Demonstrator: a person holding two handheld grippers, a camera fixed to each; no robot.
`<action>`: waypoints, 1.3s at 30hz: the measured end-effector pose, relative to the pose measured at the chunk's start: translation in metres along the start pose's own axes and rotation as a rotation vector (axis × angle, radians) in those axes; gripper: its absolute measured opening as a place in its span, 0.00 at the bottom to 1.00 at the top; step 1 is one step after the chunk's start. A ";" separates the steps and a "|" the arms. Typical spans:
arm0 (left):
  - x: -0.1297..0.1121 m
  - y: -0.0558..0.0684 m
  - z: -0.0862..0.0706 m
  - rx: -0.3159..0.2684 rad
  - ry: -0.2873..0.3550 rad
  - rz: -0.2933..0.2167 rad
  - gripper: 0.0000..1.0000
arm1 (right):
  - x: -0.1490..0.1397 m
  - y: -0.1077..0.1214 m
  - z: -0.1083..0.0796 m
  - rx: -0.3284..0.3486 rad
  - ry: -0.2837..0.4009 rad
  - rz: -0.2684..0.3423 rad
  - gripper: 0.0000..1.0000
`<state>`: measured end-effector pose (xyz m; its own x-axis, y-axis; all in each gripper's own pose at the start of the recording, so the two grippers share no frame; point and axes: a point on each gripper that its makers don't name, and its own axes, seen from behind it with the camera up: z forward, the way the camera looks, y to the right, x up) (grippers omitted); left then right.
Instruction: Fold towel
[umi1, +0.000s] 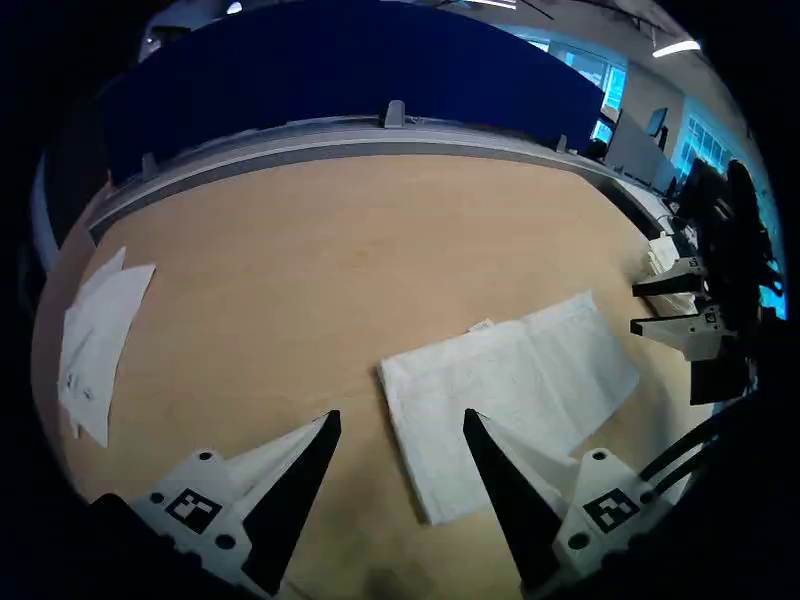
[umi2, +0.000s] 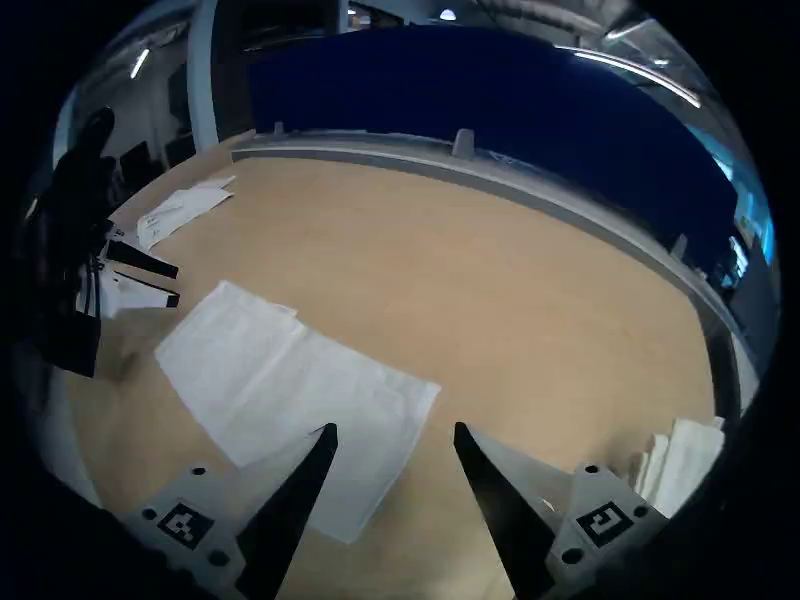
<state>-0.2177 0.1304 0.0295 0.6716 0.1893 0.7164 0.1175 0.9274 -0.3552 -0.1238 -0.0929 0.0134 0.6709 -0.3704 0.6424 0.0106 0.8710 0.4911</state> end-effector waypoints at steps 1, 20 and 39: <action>-0.001 0.000 -0.001 0.003 0.000 0.001 0.91 | -0.001 -0.001 -0.001 0.000 -0.001 0.000 0.90; -0.040 -0.002 -0.030 0.045 -0.005 -0.035 0.91 | -0.040 -0.019 -0.020 0.010 -0.030 0.019 0.90; -0.073 -0.011 -0.064 0.109 -0.004 -0.088 0.91 | -0.064 -0.035 -0.023 0.083 -0.087 -0.109 0.90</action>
<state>-0.2216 0.0856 -0.0576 0.6591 0.1070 0.7444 0.0950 0.9701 -0.2235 -0.1497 -0.0923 -0.0588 0.6024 -0.4913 0.6291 0.0164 0.7956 0.6056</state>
